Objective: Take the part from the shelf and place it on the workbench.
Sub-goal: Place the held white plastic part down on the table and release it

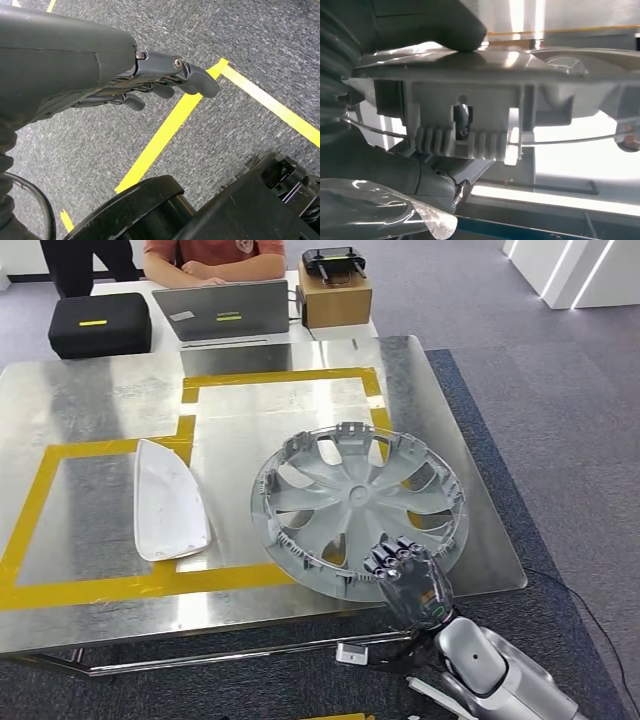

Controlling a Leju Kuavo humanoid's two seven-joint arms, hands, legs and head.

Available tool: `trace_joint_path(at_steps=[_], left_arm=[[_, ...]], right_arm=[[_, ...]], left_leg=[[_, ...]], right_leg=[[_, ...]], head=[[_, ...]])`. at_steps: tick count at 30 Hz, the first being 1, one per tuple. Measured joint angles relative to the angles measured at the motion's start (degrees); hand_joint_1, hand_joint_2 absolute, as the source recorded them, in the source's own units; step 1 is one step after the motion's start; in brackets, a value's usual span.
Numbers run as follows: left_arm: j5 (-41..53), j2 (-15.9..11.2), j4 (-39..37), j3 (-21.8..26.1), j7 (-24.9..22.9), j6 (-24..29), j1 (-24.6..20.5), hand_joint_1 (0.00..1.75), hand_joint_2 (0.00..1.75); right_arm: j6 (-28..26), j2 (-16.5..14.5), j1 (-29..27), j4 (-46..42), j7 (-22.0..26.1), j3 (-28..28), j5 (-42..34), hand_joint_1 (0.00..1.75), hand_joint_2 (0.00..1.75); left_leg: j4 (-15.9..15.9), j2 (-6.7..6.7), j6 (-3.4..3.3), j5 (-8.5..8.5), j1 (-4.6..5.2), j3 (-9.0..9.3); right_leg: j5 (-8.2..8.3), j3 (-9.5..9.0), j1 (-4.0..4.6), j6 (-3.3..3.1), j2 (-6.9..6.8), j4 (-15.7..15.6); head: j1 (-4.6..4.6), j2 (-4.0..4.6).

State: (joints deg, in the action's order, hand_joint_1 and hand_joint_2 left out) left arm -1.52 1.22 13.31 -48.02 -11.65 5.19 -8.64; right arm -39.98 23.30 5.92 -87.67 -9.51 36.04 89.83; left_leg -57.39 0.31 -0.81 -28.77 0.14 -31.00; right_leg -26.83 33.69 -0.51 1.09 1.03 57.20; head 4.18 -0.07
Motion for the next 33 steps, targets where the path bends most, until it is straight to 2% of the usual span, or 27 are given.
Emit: trace_joint_path(at_steps=[1,5,23,33], left_arm=[[0.1,0.0,0.0,0.0,0.0,0.0,0.0,0.0,1.75],[0.5,-0.2,0.0,0.0,0.0,0.5,0.1,0.0,0.0],[0.8,-0.4,0.0,0.0,-0.3,0.3,0.5,0.0,0.0],[1.5,-0.4,0.0,0.0,-1.0,-0.8,0.4,0.0,0.0]], right_arm=[[0.0,0.0,0.0,0.2,-0.1,-0.3,0.0,0.0,0.0],[0.0,0.0,0.0,0.9,-0.4,-1.3,0.1,0.0,0.0],[0.0,-0.3,0.9,3.7,-0.8,-2.7,0.2,0.0,0.0],[0.0,-3.7,4.2,8.2,2.0,-4.5,-0.1,0.0,0.0]], left_leg=[[0.0,0.0,0.0,0.0,0.0,0.0],[0.0,0.0,0.0,0.0,0.0,0.0],[0.0,0.0,0.0,0.0,0.0,0.01],[0.0,-0.01,-0.03,0.04,0.0,0.02]], right_leg=[[0.0,0.0,0.0,0.0,0.01,0.0],[0.0,0.0,0.0,0.0,0.0,0.0],[0.0,-0.01,0.0,0.0,0.0,0.0],[0.04,-0.01,0.0,0.0,0.01,0.0]], head=[[0.0,0.0],[-0.01,0.0],[-0.01,0.0],[-0.01,0.0]])
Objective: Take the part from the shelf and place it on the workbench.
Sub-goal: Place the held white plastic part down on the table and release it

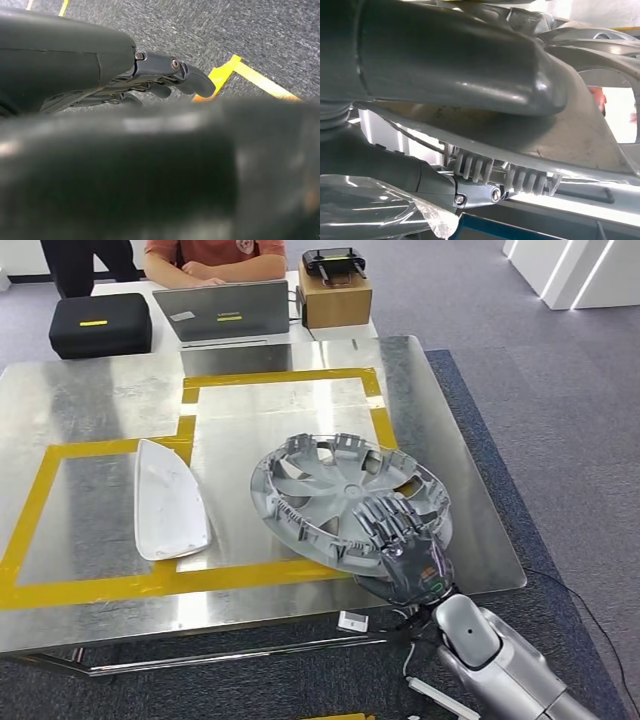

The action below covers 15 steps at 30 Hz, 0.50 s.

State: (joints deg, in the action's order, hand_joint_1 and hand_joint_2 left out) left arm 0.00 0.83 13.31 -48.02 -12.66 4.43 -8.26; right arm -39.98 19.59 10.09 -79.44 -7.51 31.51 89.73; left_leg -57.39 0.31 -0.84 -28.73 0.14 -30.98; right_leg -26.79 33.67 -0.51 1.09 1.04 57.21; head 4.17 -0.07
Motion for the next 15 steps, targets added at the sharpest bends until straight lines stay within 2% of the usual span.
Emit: trace_joint_path(at_steps=[7,15], left_arm=[[0.6,0.0,0.0,0.0,-0.3,-0.3,-0.2,0.0,0.0],[1.1,0.0,0.0,0.0,-0.9,-0.1,-0.2,0.0,0.0]], right_arm=[[0.0,-2.9,4.4,6.1,-0.2,-2.2,0.2,0.0,0.0],[0.0,-4.0,9.6,14.6,-8.8,-2.4,0.3,0.0,0.0]], left_leg=[[0.0,0.0,-0.02,0.03,0.01,0.0],[0.0,0.01,-0.03,0.03,0.02,-0.01]], right_leg=[[0.03,0.0,0.0,0.03,-0.01,0.0],[0.05,0.0,-0.01,0.05,-0.02,0.0]], head=[[0.01,0.0],[0.01,0.0]])
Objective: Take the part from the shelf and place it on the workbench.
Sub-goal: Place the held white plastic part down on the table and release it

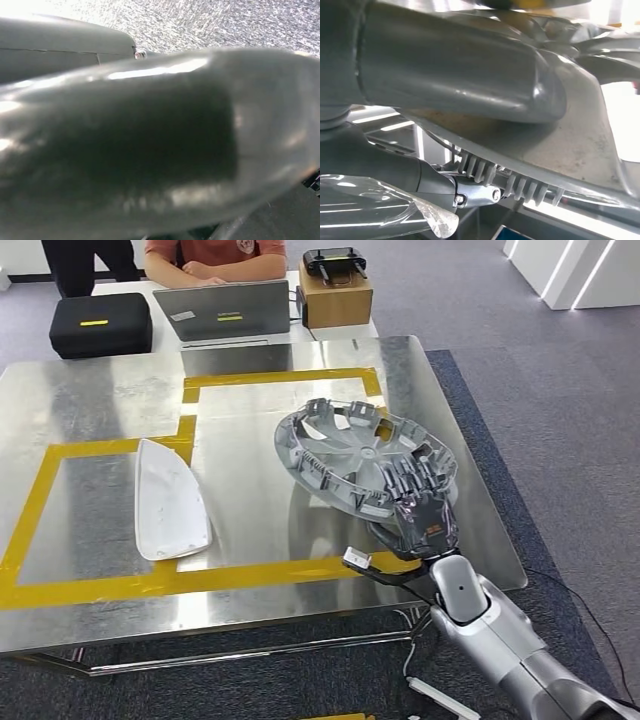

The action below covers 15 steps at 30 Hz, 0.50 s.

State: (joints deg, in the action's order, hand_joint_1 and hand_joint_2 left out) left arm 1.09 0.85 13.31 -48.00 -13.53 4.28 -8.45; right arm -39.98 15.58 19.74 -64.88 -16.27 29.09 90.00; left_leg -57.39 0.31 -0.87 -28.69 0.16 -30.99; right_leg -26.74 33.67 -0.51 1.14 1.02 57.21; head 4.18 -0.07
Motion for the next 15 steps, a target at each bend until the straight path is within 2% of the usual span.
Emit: trace_joint_path(at_steps=[11,15], left_arm=[[0.3,0.1,0.0,0.1,0.0,0.2,0.1,0.0,0.0],[1.0,0.2,0.0,0.1,-0.1,0.1,0.1,0.0,0.0]], right_arm=[[0.0,-0.3,2.2,4.2,-2.5,0.4,0.1,0.0,0.0],[0.0,-0.4,2.3,3.6,-0.6,1.2,0.2,0.0,0.0]], left_leg=[[0.0,0.0,0.0,0.0,-0.01,-0.01],[0.0,0.0,0.0,0.0,-0.01,-0.02]], right_leg=[[0.0,0.01,0.0,0.0,0.01,0.0],[0.0,0.01,0.0,0.0,0.01,0.0]], head=[[0.0,0.0],[-0.01,0.0]])
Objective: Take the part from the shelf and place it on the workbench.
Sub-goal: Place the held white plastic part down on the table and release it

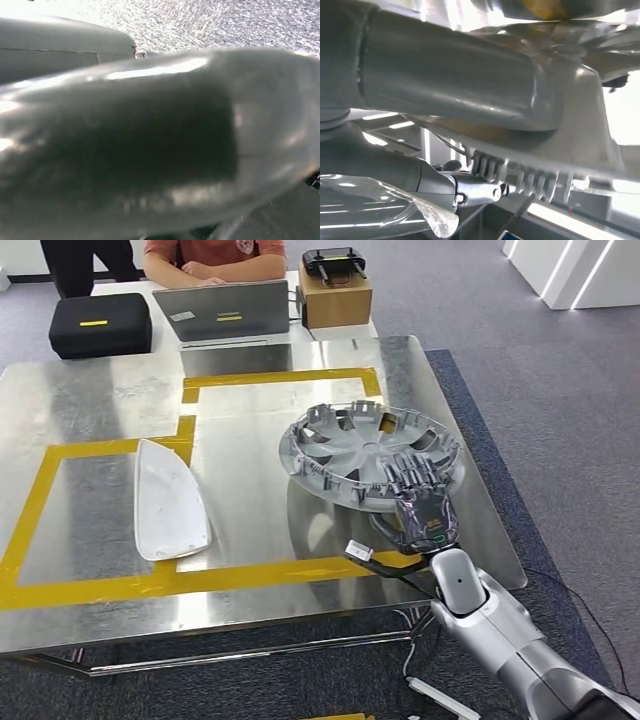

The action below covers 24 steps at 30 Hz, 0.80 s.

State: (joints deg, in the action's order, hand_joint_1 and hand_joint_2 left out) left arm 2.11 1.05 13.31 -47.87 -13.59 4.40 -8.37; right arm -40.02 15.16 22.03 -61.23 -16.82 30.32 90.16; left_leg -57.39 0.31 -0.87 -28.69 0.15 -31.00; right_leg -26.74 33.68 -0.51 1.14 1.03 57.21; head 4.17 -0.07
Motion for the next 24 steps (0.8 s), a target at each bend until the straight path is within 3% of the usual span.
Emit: trace_joint_path(at_steps=[7,14,24], left_arm=[[1.9,0.1,0.0,0.0,0.0,-1.0,-0.2,0.0,0.0],[3.7,0.2,0.0,0.0,0.0,-2.3,-0.6,0.0,0.0],[4.4,0.2,0.0,0.6,0.0,-2.9,-0.8,0.0,0.0]], right_arm=[[0.0,-0.4,0.1,-7.2,5.5,5.6,0.1,0.0,0.0],[0.0,-2.6,1.3,-16.4,14.4,12.2,-1.4,0.0,0.0],[0.0,-3.8,2.9,-21.5,17.5,17.0,-3.5,0.0,0.0]], left_leg=[[0.0,0.0,0.0,0.0,-0.02,0.0],[0.0,-0.01,0.06,0.04,-0.04,0.01],[0.0,0.0,0.09,0.1,0.01,0.01]], right_leg=[[-0.01,0.02,0.02,-0.01,0.01,0.0],[-0.01,0.03,0.03,-0.01,0.02,0.1],[0.03,0.03,0.01,0.01,0.01,0.0]], head=[[-0.01,0.0],[0.0,0.0],[0.0,0.0]])
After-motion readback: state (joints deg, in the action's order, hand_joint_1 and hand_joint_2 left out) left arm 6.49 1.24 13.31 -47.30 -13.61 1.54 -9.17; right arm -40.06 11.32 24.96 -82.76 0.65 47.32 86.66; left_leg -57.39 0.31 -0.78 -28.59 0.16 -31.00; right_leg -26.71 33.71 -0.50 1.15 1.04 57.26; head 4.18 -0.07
